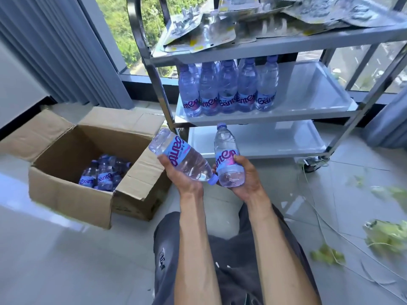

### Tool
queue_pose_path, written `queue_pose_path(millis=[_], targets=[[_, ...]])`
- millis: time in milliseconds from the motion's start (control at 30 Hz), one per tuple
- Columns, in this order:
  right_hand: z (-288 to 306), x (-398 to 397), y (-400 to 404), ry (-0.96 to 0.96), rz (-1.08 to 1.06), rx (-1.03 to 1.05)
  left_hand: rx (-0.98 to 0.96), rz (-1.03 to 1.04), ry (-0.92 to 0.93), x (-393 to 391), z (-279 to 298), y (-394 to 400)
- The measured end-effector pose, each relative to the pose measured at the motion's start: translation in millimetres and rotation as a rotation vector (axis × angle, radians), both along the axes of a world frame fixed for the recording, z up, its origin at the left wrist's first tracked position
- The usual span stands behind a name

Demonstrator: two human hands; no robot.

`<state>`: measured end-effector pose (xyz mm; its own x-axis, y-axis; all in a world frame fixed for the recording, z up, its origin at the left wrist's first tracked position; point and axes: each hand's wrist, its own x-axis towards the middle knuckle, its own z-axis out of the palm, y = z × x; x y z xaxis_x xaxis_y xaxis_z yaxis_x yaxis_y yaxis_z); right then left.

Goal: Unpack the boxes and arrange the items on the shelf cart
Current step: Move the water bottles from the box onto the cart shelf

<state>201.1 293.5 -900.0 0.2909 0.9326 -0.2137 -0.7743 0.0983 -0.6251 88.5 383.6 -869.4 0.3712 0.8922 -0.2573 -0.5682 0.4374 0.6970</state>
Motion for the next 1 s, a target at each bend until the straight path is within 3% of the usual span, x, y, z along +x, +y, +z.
queue_pose_path(millis=[100,233,433,533,633,733,867,1000], targets=[[-2.9,0.7,2.0,0.047,0.016,-0.008,0.053,-0.003,-0.025,2.9,3.0,1.9],[-10.7,3.8,-1.2,0.04,0.032,-0.006,-0.024,0.114,0.021,8.5,-2.0,14.0],[-33.8,0.1,-1.9,0.222,0.039,0.09,-0.065,0.24,-0.101,15.5,-11.9,15.7],[-45.1,-2.5,-3.6,0.269,0.072,0.158,-0.06,0.155,-0.005,12.6,-9.7,18.0],[-42.9,-5.2,0.1,0.288,0.06,0.194,0.12,0.051,0.141,14.8,-8.3,24.8],[-33.6,-6.9,10.9,0.288,0.001,0.162,0.252,-0.081,0.132,17.3,-11.9,25.4],[-23.4,-4.6,23.1,0.327,-0.135,0.177,0.005,-0.214,-0.119,15.6,-7.4,22.6],[-27.1,4.8,21.3,0.323,-0.289,0.146,-0.096,-0.347,0.022,8.8,-14.8,35.2]])
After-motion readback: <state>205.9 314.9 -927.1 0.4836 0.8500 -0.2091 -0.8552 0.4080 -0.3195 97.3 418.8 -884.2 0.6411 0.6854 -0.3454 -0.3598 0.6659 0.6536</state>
